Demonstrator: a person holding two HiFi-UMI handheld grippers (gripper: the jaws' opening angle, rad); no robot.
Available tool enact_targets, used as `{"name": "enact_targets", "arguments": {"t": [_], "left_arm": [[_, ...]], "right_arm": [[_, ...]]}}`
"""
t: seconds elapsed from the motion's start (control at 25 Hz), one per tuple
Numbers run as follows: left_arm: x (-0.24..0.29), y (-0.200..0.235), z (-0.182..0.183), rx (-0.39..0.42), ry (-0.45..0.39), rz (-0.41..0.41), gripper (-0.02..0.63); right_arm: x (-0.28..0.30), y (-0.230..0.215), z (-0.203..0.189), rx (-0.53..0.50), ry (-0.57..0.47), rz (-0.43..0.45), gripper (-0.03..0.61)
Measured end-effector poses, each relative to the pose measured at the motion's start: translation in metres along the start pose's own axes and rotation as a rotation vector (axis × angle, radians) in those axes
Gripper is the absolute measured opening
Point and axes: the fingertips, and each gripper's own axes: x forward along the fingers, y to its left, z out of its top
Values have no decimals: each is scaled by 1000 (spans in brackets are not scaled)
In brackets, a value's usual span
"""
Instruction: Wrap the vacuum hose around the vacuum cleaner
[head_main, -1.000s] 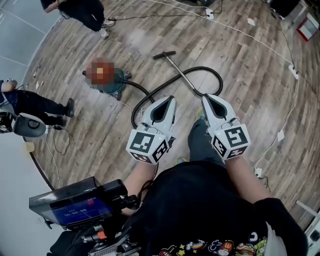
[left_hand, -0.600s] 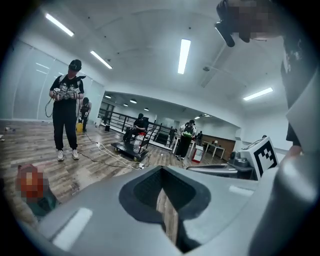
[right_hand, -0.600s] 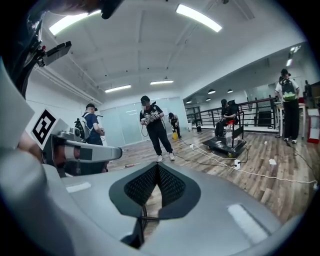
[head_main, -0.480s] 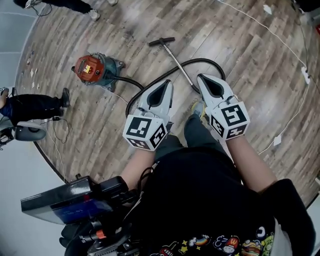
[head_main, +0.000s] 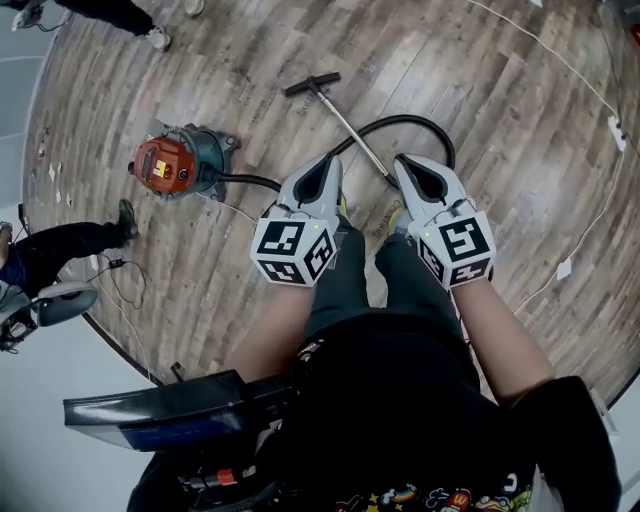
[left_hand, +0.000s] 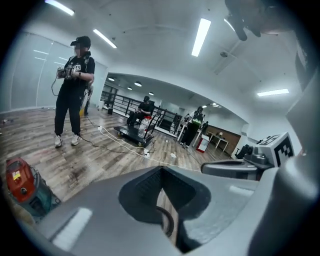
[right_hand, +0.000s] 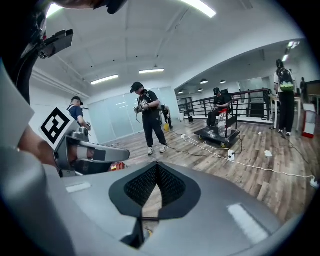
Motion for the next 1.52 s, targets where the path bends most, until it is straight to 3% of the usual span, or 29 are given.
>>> {"name": "enact_targets", "arguments": {"t": [0.2, 0.36, 0.48, 0.68, 0.84, 1.0, 1.24, 1.52], "left_arm": [[72, 77, -71, -29, 117, 27, 2], [142, 142, -150, -35, 176, 46, 2], [198, 191, -214, -50, 195, 104, 3], [291, 266, -331, -190, 256, 214, 38], [352, 318, -426, -372, 310, 301, 86], [405, 360, -503, -453, 329, 376, 118], [457, 403, -564, -521, 312, 422, 143], [491, 415, -588, -592, 331, 433, 178]], "right_arm": [[80, -24, -68, 33, 46, -73, 25], [144, -46, -145, 70, 69, -115, 26], [194, -69, -208, 82, 75, -135, 26], [265, -110, -313, 98, 107, -160, 26], [307, -133, -383, 108, 135, -180, 26], [341, -161, -438, 106, 136, -197, 26], [365, -189, -488, 123, 121, -218, 26], [377, -197, -516, 118, 142, -227, 26]]}}
